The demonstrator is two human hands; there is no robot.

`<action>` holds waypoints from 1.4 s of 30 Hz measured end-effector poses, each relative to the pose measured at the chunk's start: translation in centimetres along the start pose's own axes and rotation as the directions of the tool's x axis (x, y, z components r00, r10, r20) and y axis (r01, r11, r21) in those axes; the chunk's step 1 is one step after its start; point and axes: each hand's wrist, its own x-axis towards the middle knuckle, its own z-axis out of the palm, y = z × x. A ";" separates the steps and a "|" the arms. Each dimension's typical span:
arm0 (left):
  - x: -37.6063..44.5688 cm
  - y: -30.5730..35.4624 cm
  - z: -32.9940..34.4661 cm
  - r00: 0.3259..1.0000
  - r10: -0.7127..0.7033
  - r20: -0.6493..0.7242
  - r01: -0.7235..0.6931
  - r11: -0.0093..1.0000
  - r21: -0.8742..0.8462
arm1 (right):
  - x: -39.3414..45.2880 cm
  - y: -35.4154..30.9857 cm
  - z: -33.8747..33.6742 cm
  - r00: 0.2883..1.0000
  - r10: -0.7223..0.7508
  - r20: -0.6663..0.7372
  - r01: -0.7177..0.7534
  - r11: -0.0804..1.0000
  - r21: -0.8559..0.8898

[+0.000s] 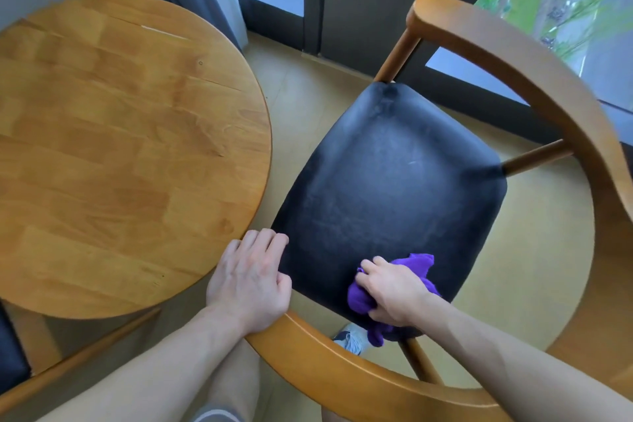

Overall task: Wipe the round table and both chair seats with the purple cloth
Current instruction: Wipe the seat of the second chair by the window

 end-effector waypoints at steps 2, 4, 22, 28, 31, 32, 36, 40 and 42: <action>0.0 0.0 0.0 1.000 0.002 -0.010 -0.002 1.000 0.002 | 2.0 -1.8 -1.4 0.988 -0.015 -0.154 0.022 0.999 0.046; 0.0 0.0 0.0 1.000 -0.006 -0.004 0.006 1.000 -0.003 | 3.5 -3.4 -2.1 0.971 -0.026 -0.236 0.042 0.997 0.062; 0.5 0.2 -0.5 0.999 0.002 0.047 -0.009 0.989 0.150 | -7.9 3.1 1.9 0.781 0.624 -0.013 -0.475 0.608 0.636; 1.7 6.7 -2.5 0.967 0.072 0.243 -0.118 0.976 0.183 | -16.9 0.9 -3.5 0.580 0.784 -0.221 0.039 0.244 0.969; 1.4 14.7 -4.0 0.972 0.084 0.219 -0.026 0.967 -0.255 | -21.5 -0.2 -6.3 0.525 0.817 -0.237 0.217 0.141 0.966; 1.3 17.8 -5.1 0.972 0.066 0.225 0.040 0.899 -0.436 | -23.3 -0.5 -7.0 0.513 0.821 -0.249 0.266 0.123 0.956; 0.5 26.0 -10.5 0.836 0.184 0.517 0.503 0.121 -0.856 | -28.7 -1.0 -8.6 0.501 0.806 -0.315 0.364 0.134 0.922; -2.7 30.7 -14.2 0.787 0.411 0.460 0.481 0.057 -0.875 | -34.1 -1.2 -9.8 0.454 0.780 -0.430 0.405 0.249 0.880; -4.6 32.2 -15.1 0.794 0.463 0.394 0.354 0.177 -0.919 | -36.4 -1.6 -10.3 0.465 0.756 -0.462 0.443 0.254 0.860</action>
